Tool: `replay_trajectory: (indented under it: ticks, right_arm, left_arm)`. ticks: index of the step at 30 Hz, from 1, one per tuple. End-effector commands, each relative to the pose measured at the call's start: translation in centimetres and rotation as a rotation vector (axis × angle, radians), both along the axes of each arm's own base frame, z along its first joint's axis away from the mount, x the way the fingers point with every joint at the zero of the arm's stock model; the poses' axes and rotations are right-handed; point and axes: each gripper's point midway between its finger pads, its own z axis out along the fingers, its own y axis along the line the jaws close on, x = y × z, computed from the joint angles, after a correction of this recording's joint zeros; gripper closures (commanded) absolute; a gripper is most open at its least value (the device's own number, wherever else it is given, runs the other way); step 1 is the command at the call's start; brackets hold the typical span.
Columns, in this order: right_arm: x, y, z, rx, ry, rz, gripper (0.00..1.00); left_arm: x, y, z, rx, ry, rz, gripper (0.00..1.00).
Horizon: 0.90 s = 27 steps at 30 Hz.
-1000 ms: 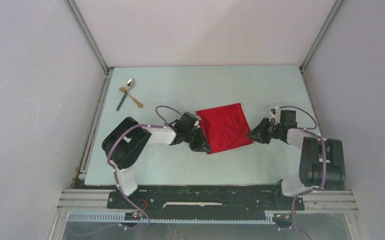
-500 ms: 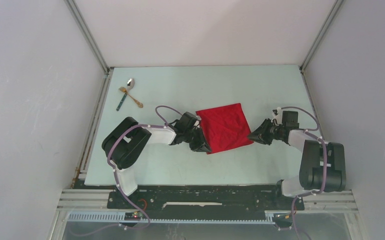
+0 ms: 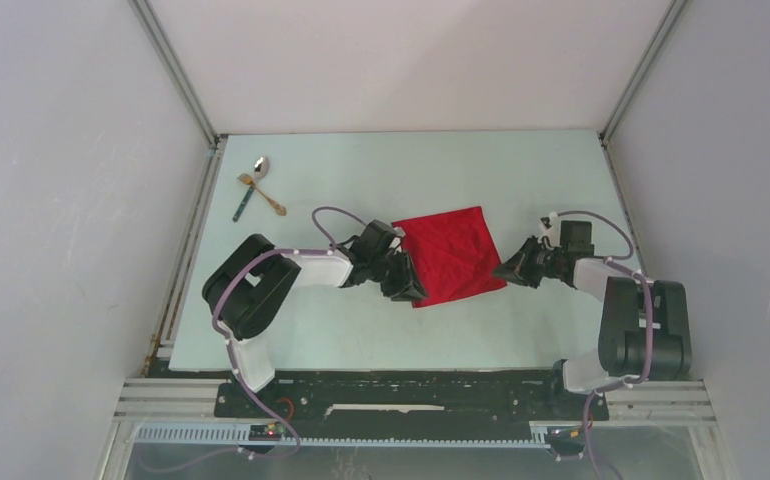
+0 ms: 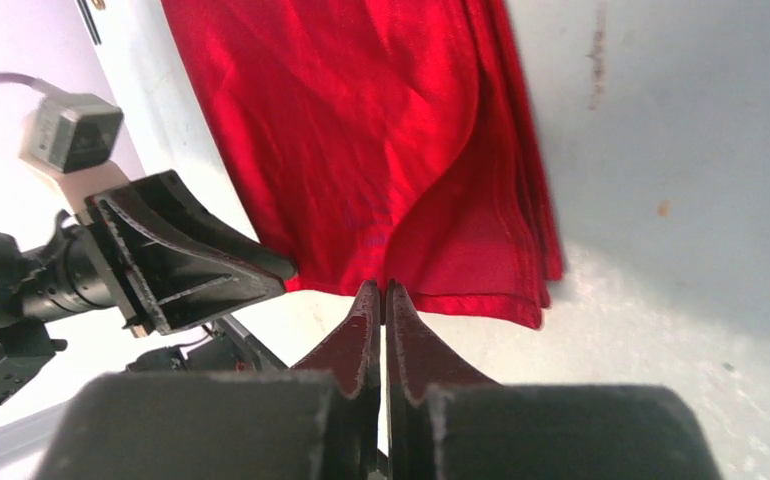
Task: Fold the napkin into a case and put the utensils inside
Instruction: Pick up the top corner of the square-folded napkin from the center of the board, then fold the top corner of the square-folded napkin at the center of the board.
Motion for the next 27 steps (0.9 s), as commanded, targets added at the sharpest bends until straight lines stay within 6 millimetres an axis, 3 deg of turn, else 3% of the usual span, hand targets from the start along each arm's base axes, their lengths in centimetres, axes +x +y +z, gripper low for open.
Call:
replay_trajectory:
  ticks: [1,4,7,10,13,17,21,27]
  right_arm:
    - [1.9,2.1,1.2,0.013,-0.057,0.067,1.00]
    - [3.3,3.4,1.8,0.021,-0.066,0.099,1.00]
    - [4.6,6.0,2.5,0.020,-0.080,0.162,1.00]
    - [6.0,8.6,3.0,0.031,-0.082,0.219,1.00]
    - [7.3,11.3,2.2,0.040,-0.062,0.266,1.00]
    - [9.0,14.8,2.1,0.082,-0.065,0.315,1.00]
    - [9.7,17.6,1.6,0.107,-0.048,0.362,1.00]
    - [12.0,18.9,0.8,0.101,-0.071,0.358,1.00]
  left_arm:
    - [1.1,-1.3,3.9,-0.077,-0.084,-0.025,0.66]
    - [1.0,-1.1,4.4,-0.087,-0.094,-0.014,0.67]
    - [1.1,-0.5,4.7,-0.085,-0.110,0.004,0.72]
    - [1.2,0.6,4.2,-0.074,-0.106,0.036,0.77]
    - [1.3,2.5,3.4,-0.064,-0.092,0.083,0.78]
    - [1.5,5.5,2.7,-0.049,-0.085,0.148,0.72]
    - [1.3,7.8,2.6,-0.042,-0.093,0.191,0.57]
    - [0.8,9.3,2.5,-0.025,-0.095,0.209,0.49]
